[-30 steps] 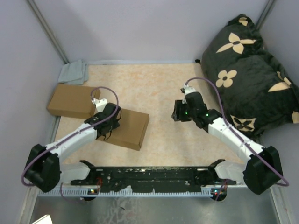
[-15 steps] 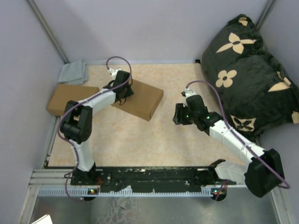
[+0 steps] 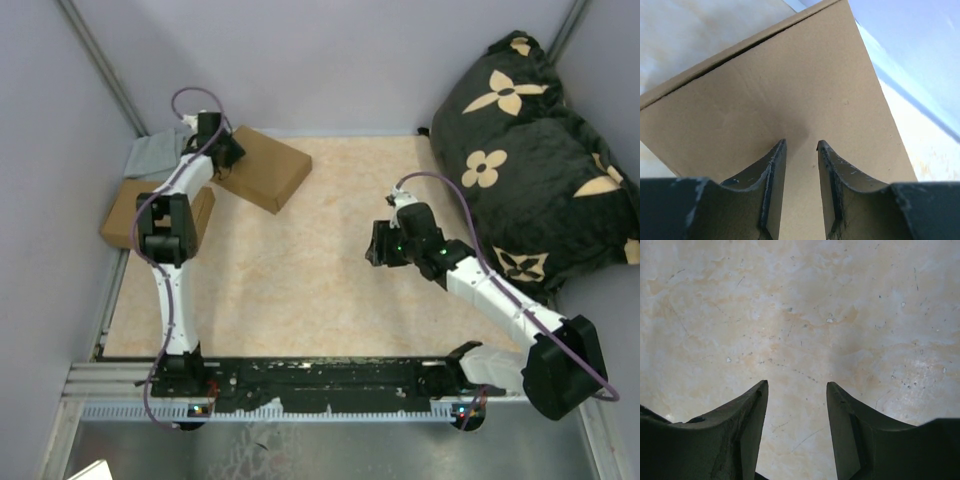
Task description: Fold the paper box
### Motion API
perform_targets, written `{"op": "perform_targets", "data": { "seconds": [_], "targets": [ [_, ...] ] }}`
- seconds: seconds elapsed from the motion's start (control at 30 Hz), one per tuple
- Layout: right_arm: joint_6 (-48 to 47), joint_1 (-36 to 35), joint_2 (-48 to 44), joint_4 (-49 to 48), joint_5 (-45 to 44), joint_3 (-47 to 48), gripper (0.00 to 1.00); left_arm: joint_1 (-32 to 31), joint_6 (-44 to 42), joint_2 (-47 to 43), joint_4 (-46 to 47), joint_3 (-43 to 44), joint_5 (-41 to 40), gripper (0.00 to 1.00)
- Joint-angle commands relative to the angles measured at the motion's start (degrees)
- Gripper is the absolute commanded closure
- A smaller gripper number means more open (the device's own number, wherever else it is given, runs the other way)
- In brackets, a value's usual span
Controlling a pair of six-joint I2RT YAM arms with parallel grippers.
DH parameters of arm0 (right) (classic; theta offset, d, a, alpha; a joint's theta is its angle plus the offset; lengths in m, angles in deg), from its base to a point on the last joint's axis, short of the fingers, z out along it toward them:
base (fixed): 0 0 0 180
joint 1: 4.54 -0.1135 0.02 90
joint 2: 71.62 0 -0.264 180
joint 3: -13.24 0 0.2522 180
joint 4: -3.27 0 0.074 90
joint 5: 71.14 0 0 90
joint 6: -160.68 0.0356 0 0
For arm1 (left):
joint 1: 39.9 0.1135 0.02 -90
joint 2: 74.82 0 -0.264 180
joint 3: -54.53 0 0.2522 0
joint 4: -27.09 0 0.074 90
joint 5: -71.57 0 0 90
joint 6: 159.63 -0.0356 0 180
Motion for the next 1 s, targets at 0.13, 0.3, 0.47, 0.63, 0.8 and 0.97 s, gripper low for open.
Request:
{"op": "perform_targets", "data": {
  "seconds": [0.13, 0.3, 0.47, 0.63, 0.8, 0.97],
  "targets": [
    [0.94, -0.21, 0.91, -5.01, 1.86, 1.14, 0.49, 10.37, 7.2, 0.24, 2.84, -3.41, 11.02, 0.59],
    [1.78, -0.21, 2.13, -6.81, 3.37, 0.45, 0.49, 8.24, 6.48, -8.97, 10.11, -10.02, 14.31, 0.55],
    [2.55, -0.21, 2.83, -7.95, 4.2, -0.16, 0.49, 3.04, 2.05, -20.93, 12.56, -20.74, 8.86, 0.52],
    [2.58, -0.26, 3.32, -7.97, 4.46, -0.32, 0.49, -6.55, -4.38, -30.15, 9.5, -33.25, -2.04, 0.53],
    [2.51, -0.3, 1.74, -7.53, 3.82, -1.71, 0.49, -11.32, -5.29, -31.58, 3.69, -40.92, -2.61, 0.59],
    [3.16, -0.3, 0.7, -8.0, 3.76, -2.91, 0.49, -12.51, -6.33, -28.3, 0.87, -42.09, -2.21, 0.61]
  ]
}}
